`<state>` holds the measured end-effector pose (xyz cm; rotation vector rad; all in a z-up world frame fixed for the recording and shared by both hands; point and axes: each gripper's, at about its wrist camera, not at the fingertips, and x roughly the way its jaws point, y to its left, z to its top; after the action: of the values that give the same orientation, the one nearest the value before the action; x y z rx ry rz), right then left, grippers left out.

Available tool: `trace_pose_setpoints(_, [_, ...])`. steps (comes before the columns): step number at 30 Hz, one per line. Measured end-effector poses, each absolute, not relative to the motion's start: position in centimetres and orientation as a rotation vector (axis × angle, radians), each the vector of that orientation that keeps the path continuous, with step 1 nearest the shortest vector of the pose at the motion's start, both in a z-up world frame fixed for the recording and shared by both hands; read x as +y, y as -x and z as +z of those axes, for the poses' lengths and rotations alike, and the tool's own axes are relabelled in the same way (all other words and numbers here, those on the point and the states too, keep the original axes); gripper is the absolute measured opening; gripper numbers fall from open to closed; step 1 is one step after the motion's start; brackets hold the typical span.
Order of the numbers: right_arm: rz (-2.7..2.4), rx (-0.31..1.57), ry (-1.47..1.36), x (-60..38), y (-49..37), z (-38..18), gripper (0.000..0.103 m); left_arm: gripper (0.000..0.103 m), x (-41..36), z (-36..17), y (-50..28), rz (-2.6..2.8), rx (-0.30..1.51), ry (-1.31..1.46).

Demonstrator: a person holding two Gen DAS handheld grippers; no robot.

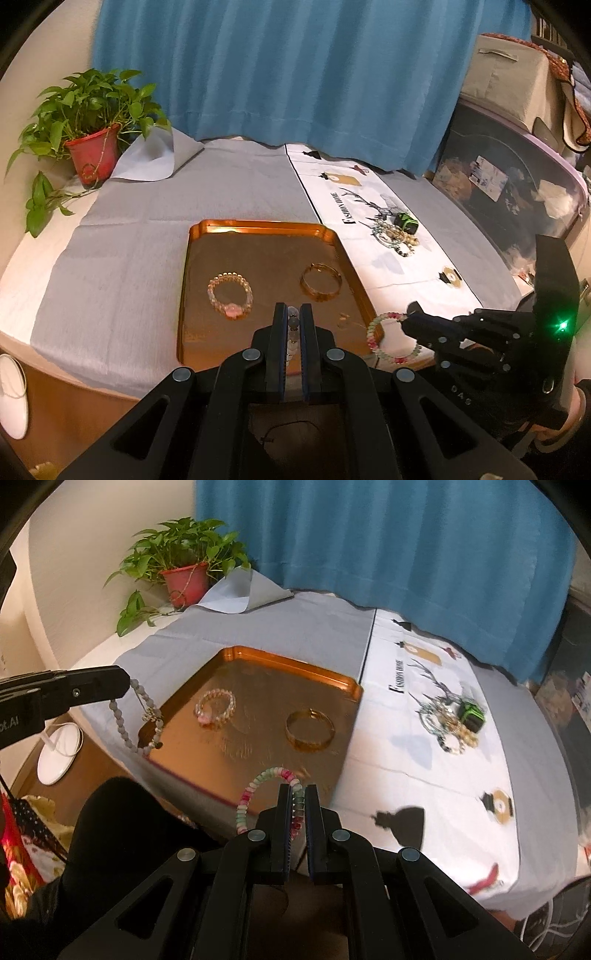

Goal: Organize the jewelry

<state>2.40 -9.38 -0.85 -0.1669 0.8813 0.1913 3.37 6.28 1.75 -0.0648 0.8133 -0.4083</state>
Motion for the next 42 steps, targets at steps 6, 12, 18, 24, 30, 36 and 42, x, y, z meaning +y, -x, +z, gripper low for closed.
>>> trace_pose_setpoints(6, [0.201,0.902,0.164,-8.6,-5.6,-2.6,0.007,0.004,5.8,0.0,-6.4,-0.389,0.839,0.048])
trace_pose_setpoints(12, [0.197,0.924,0.167,-8.4,-8.1,-4.3,0.007,0.004,5.5,-2.1,-8.9,-0.376,0.873,0.034])
trace_pose_setpoints(18, [0.196,0.946,0.168,-8.3,-10.0,-5.8,0.007,0.004,5.4,-3.6,-10.7,-0.351,0.895,0.029])
trace_pose_setpoints(24, [0.193,1.030,0.166,-8.1,-11.5,-8.0,0.025,0.099,5.5,-5.3,-12.1,-0.237,0.961,-0.001])
trace_pose_setpoints(30, [0.147,1.018,0.209,-8.9,-8.5,-8.2,0.073,0.101,6.8,-6.0,-10.6,-0.170,0.983,0.008])
trace_pose_setpoints(36, [0.129,0.993,0.239,-9.5,-2.7,-6.8,0.073,0.101,7.2,-5.9,-5.0,-0.153,0.997,0.012])
trace_pose_setpoints(42, [0.108,0.884,0.202,-10.0,2.6,-3.1,0.073,0.101,5.8,-3.6,0.9,-0.166,0.949,-0.038])
